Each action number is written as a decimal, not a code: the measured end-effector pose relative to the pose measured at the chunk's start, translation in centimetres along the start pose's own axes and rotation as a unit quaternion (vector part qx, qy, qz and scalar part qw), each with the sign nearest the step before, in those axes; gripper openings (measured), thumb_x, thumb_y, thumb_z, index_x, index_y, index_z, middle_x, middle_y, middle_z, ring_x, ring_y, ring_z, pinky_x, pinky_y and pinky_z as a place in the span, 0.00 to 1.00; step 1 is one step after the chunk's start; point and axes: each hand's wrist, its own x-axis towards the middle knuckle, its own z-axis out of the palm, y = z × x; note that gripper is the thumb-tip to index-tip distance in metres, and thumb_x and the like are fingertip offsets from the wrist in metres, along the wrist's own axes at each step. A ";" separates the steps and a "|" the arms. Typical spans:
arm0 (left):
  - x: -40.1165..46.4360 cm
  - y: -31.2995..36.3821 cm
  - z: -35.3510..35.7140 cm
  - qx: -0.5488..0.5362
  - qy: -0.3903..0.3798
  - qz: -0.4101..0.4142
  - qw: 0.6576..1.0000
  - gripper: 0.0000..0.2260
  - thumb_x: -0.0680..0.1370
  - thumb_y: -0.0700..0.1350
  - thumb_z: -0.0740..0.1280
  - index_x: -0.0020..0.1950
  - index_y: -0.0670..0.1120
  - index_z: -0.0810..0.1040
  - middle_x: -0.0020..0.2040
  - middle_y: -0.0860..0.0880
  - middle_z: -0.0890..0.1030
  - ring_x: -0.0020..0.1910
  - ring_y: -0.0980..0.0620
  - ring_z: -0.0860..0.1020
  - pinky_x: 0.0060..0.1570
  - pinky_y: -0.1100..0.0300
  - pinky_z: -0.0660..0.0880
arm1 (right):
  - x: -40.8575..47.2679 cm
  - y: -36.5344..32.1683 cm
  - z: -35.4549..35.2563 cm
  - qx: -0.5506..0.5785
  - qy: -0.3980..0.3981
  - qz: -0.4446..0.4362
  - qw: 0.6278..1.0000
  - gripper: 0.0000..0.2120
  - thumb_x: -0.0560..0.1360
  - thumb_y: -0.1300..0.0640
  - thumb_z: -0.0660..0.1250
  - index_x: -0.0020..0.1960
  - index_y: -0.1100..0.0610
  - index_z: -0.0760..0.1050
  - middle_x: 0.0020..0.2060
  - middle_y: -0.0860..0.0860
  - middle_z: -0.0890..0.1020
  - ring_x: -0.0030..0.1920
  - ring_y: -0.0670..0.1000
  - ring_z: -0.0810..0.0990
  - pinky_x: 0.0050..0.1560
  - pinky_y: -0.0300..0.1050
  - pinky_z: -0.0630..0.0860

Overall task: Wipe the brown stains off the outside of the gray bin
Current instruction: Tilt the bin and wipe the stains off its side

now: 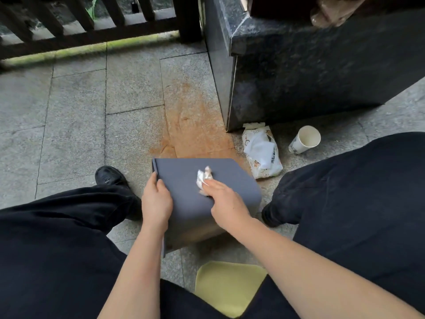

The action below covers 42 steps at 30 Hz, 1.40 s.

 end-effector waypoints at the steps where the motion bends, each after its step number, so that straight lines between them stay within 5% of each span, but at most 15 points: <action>1: -0.1 -0.2 -0.2 -0.002 0.008 -0.010 1.000 0.20 0.84 0.46 0.55 0.75 0.47 0.69 0.72 0.48 0.74 0.69 0.47 0.72 0.66 0.54 0.67 | 0.1 0.9 -0.8 -0.013 0.003 0.041 0.999 0.38 0.69 0.75 0.56 0.73 0.46 0.68 0.73 0.42 0.69 0.68 0.43 0.72 0.58 0.42 0.70; 4: -0.5 -0.6 -0.9 0.007 0.020 -0.017 1.000 0.20 0.84 0.45 0.56 0.75 0.46 0.70 0.71 0.45 0.75 0.69 0.44 0.72 0.63 0.55 0.66 | 0.4 3.3 -1.8 -0.036 0.030 0.143 0.989 0.27 0.74 0.73 0.56 0.67 0.54 0.74 0.61 0.49 0.78 0.55 0.54 0.77 0.39 0.36 0.67; 9: -0.1 -1.3 -2.0 0.000 0.024 -0.047 0.999 0.20 0.83 0.45 0.57 0.76 0.43 0.68 0.72 0.44 0.73 0.70 0.43 0.71 0.61 0.56 0.65 | -0.2 5.1 -1.9 -0.084 0.081 0.245 0.962 0.18 0.76 0.67 0.58 0.60 0.55 0.77 0.53 0.57 0.80 0.51 0.60 0.78 0.43 0.46 0.72; 12: 0.7 -1.7 -2.4 -0.060 0.018 -0.093 0.994 0.23 0.82 0.47 0.62 0.76 0.42 0.67 0.73 0.44 0.72 0.70 0.45 0.71 0.65 0.56 0.66 | 0.0 4.8 -2.9 0.010 0.137 0.296 0.945 0.17 0.78 0.65 0.60 0.62 0.56 0.80 0.55 0.58 0.80 0.55 0.62 0.78 0.47 0.47 0.74; 15: 1.7 -1.3 -2.9 -0.126 0.017 -0.112 0.985 0.28 0.79 0.48 0.68 0.77 0.41 0.66 0.74 0.43 0.71 0.70 0.46 0.71 0.69 0.52 0.67 | 0.3 3.7 -5.1 0.133 0.217 0.321 0.912 0.10 0.77 0.63 0.63 0.39 0.57 0.79 0.38 0.55 0.78 0.46 0.61 0.78 0.43 0.51 0.75; 18: 1.8 0.2 -3.4 -0.171 -0.009 -0.056 0.984 0.28 0.78 0.49 0.70 0.77 0.48 0.67 0.73 0.46 0.70 0.65 0.53 0.71 0.64 0.56 0.67 | 0.7 2.3 -7.7 0.388 0.283 0.348 0.805 0.08 0.78 0.62 0.64 0.40 0.57 0.78 0.37 0.52 0.79 0.44 0.56 0.82 0.46 0.56 0.81; 21: 0.9 1.7 -3.4 -0.157 -0.062 0.024 0.985 0.23 0.83 0.50 0.62 0.78 0.55 0.65 0.74 0.53 0.68 0.68 0.59 0.66 0.65 0.60 0.61 | 0.8 1.4 -9.4 0.593 0.219 0.333 0.700 0.06 0.79 0.63 0.66 0.53 0.62 0.80 0.46 0.58 0.85 0.48 0.57 0.85 0.49 0.54 0.83; 25: -1.4 2.4 -2.8 -0.122 -0.120 0.079 0.982 0.23 0.85 0.56 0.52 0.81 0.60 0.54 0.72 0.67 0.58 0.69 0.68 0.55 0.67 0.64 0.51 | 0.9 -0.3 -8.5 0.682 0.126 0.288 0.660 0.14 0.80 0.71 0.55 0.59 0.67 0.77 0.51 0.62 0.82 0.54 0.60 0.82 0.50 0.53 0.80; 28: -2.2 2.4 -2.3 -0.116 -0.119 0.077 0.983 0.25 0.84 0.59 0.51 0.81 0.60 0.49 0.70 0.68 0.55 0.67 0.68 0.53 0.66 0.64 0.49 | 1.1 -1.5 -6.6 0.686 0.078 0.266 0.673 0.18 0.79 0.73 0.51 0.59 0.67 0.77 0.54 0.63 0.81 0.61 0.61 0.79 0.64 0.54 0.75; 32: -2.4 2.6 -1.9 -0.156 -0.142 0.093 0.973 0.24 0.84 0.59 0.52 0.80 0.61 0.55 0.72 0.69 0.57 0.69 0.74 0.56 0.64 0.71 0.52 | 1.3 -4.1 -3.8 0.624 0.023 0.206 0.753 0.23 0.77 0.76 0.51 0.66 0.65 0.74 0.59 0.61 0.82 0.58 0.58 0.81 0.54 0.50 0.80; 36: -1.9 2.5 -1.6 -0.175 -0.150 0.113 0.967 0.24 0.84 0.61 0.52 0.80 0.60 0.56 0.75 0.67 0.58 0.63 0.85 0.56 0.66 0.72 0.54 | 1.4 -5.8 -2.0 0.505 0.041 0.131 0.852 0.22 0.78 0.72 0.57 0.68 0.60 0.75 0.57 0.51 0.84 0.58 0.50 0.83 0.61 0.52 0.79; 40: -1.8 2.7 -1.0 -0.187 -0.144 0.129 0.963 0.32 0.78 0.71 0.51 0.80 0.61 0.54 0.73 0.72 0.58 0.67 0.80 0.57 0.61 0.80 0.57 | 1.4 -7.3 -1.6 0.470 0.027 0.064 0.880 0.21 0.77 0.68 0.61 0.67 0.55 0.77 0.54 0.45 0.85 0.56 0.46 0.83 0.58 0.46 0.80; 42: -1.9 2.8 -0.5 -0.191 -0.149 0.126 0.962 0.32 0.77 0.72 0.52 0.79 0.65 0.51 0.67 0.80 0.60 0.68 0.78 0.59 0.66 0.73 0.58 | 1.6 -7.4 -1.7 0.532 0.009 0.039 0.846 0.22 0.76 0.70 0.61 0.68 0.57 0.76 0.58 0.52 0.84 0.61 0.51 0.81 0.64 0.49 0.76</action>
